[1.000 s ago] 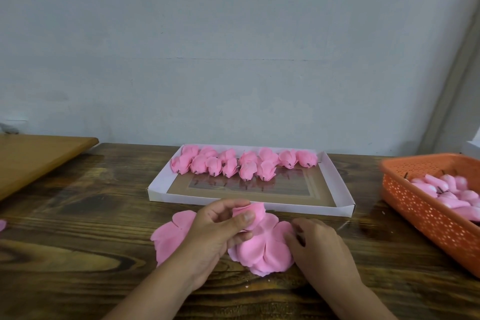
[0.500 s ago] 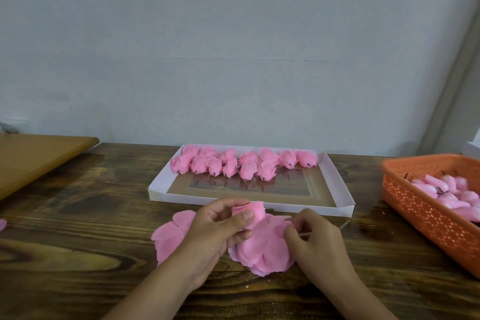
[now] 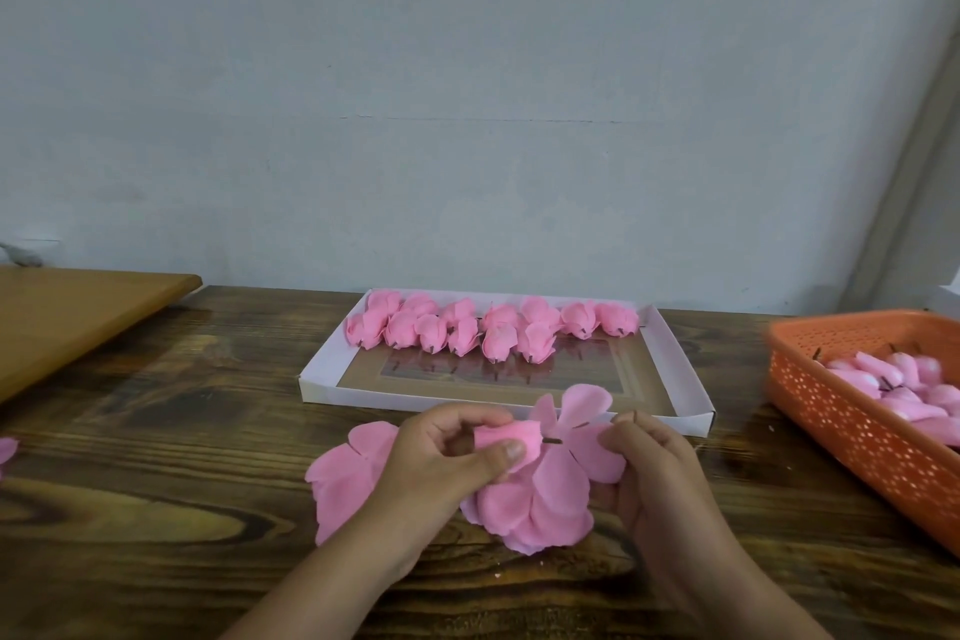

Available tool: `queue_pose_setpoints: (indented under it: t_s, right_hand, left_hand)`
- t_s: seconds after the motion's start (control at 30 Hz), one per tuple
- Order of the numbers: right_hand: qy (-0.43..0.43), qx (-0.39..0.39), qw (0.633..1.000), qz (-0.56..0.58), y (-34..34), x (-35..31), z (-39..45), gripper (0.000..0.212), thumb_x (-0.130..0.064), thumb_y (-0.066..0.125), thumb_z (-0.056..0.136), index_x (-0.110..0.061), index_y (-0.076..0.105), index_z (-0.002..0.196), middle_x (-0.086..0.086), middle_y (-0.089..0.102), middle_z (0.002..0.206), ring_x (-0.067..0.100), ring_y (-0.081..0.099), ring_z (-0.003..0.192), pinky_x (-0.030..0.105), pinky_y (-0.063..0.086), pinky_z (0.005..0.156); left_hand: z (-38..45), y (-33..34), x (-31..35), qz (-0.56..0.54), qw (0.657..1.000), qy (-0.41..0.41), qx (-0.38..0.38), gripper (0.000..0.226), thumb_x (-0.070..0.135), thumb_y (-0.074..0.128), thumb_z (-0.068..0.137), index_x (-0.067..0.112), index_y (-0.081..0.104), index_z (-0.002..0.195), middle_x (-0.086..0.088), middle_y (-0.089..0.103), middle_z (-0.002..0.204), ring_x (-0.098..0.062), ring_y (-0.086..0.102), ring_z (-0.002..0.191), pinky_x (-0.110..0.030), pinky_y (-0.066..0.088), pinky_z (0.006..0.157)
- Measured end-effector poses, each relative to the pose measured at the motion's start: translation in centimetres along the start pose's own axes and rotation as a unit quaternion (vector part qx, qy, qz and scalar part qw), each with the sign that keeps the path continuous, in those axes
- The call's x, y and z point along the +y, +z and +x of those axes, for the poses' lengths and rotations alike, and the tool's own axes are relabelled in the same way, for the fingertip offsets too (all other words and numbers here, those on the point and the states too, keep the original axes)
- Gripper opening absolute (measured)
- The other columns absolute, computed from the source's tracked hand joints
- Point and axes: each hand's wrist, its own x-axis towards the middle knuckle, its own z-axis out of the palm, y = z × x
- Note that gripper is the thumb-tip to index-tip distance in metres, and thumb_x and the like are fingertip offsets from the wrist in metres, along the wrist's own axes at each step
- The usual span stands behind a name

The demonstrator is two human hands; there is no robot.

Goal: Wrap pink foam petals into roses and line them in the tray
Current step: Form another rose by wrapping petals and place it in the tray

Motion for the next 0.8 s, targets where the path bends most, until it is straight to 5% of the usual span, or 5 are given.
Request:
queue_pose_setpoints:
  t_s: [0.1, 0.37, 0.8]
  right_hand:
    - [-0.017, 0.022, 0.999, -0.023, 0.3, -0.1, -0.2, 0.036, -0.005, 0.05, 0.093, -0.016, 0.047, 0.059, 0.013, 0.059, 0.076, 0.028, 0.061, 0.071, 0.045, 0.051, 0.065]
    - [-0.035, 0.021, 0.999, -0.035, 1.1, -0.4, -0.6, 0.02, -0.019, 0.055, 0.073, -0.017, 0.044, 0.057, 0.012, 0.044, 0.073, 0.025, 0.043, 0.074, 0.041, 0.046, 0.065]
    - [-0.04, 0.051, 0.994, -0.093, 1.6, -0.7, -0.9, 0.021, -0.022, 0.053, 0.072, -0.017, 0.038, 0.058, 0.006, 0.036, 0.068, 0.021, 0.037, 0.069, 0.04, 0.038, 0.064]
  left_hand:
    - [-0.1, 0.0, 0.0, 0.036, 0.999, 0.019, -0.011, 0.028, 0.031, 0.089, 0.066, 0.03, 0.08, 0.092, -0.001, 0.079, 0.096, -0.013, 0.075, 0.088, -0.022, 0.057, 0.067]
    - [0.1, 0.0, -0.6, 0.051, 0.998, 0.036, 0.019, 0.025, 0.029, 0.085, 0.067, 0.035, 0.079, 0.09, 0.003, 0.079, 0.094, -0.011, 0.075, 0.087, -0.021, 0.056, 0.067]
    - [0.2, 0.0, -0.6, 0.046, 0.998, 0.035, 0.033, 0.026, 0.03, 0.089, 0.067, 0.037, 0.079, 0.09, 0.003, 0.079, 0.094, -0.011, 0.075, 0.087, -0.02, 0.056, 0.067]
